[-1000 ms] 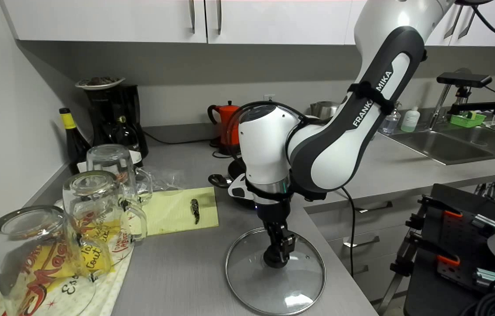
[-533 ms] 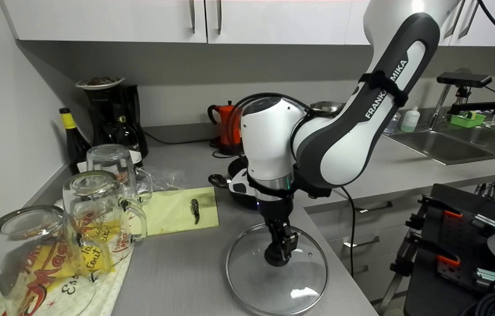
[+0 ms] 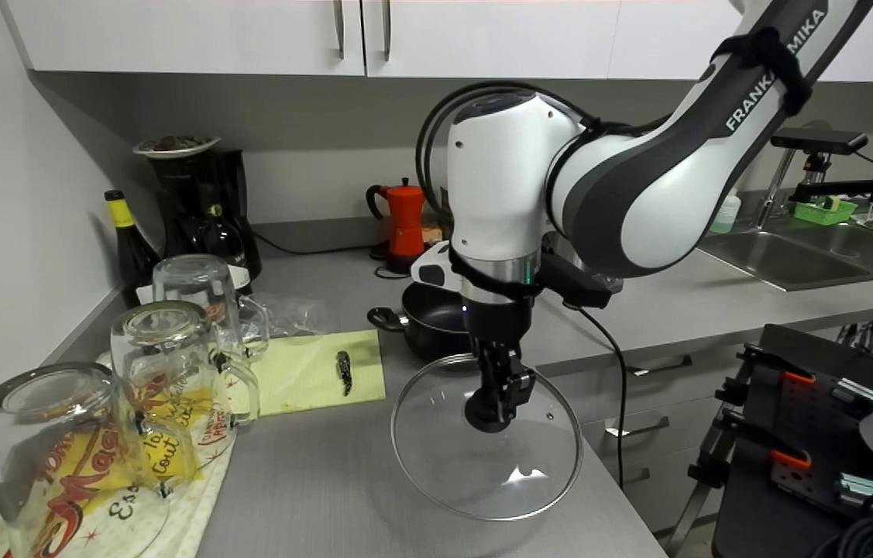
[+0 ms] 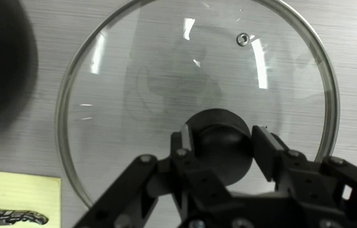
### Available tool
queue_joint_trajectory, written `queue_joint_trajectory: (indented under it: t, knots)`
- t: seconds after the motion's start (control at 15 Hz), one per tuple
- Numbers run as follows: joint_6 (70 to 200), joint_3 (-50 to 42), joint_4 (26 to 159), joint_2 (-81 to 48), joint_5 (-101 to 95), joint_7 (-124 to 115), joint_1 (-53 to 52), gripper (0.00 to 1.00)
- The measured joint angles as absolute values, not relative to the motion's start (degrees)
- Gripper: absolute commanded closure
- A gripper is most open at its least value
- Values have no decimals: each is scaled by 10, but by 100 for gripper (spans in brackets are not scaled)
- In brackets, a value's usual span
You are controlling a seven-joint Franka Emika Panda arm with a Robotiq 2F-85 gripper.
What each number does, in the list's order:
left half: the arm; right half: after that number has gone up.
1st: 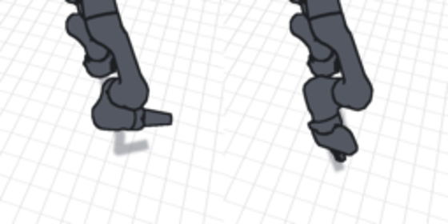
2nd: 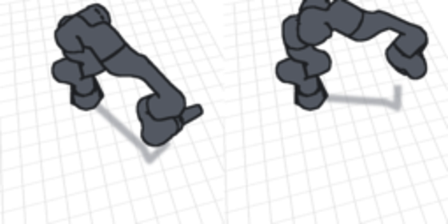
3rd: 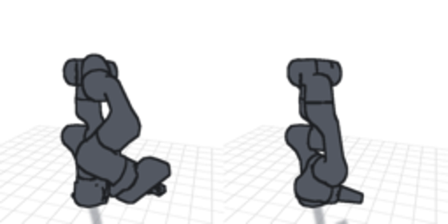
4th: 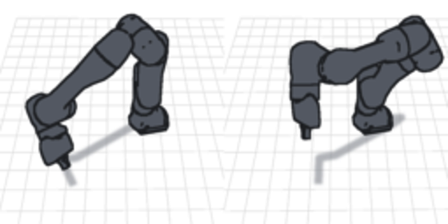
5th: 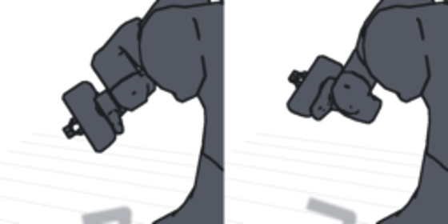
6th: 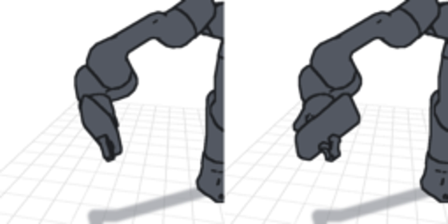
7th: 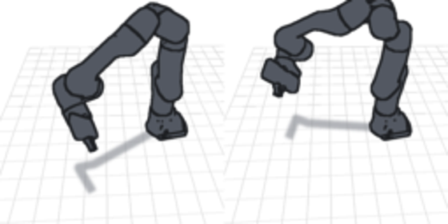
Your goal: Put the lid on the pot
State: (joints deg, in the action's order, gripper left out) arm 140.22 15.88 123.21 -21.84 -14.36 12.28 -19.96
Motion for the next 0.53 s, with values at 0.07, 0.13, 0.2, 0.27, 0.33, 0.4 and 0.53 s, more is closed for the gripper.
queue_joint_trajectory:
  t: [0.07, 0.13, 0.2, 0.27, 0.33, 0.4, 0.53]
  knots:
    - [1401, 158, 1235, -210, -142, 120, -196, 76]
    - [1401, 156, 1238, -203, -141, 116, -192, 76]
    - [1400, 154, 1240, -198, -138, 114, -186, 76]
    - [1400, 151, 1242, -193, -134, 113, -179, 76]
    - [1399, 149, 1243, -189, -130, 113, -170, 76]
    - [1399, 146, 1243, -186, -126, 113, -160, 76]
    - [1399, 140, 1244, -179, -116, 113, -140, 76]
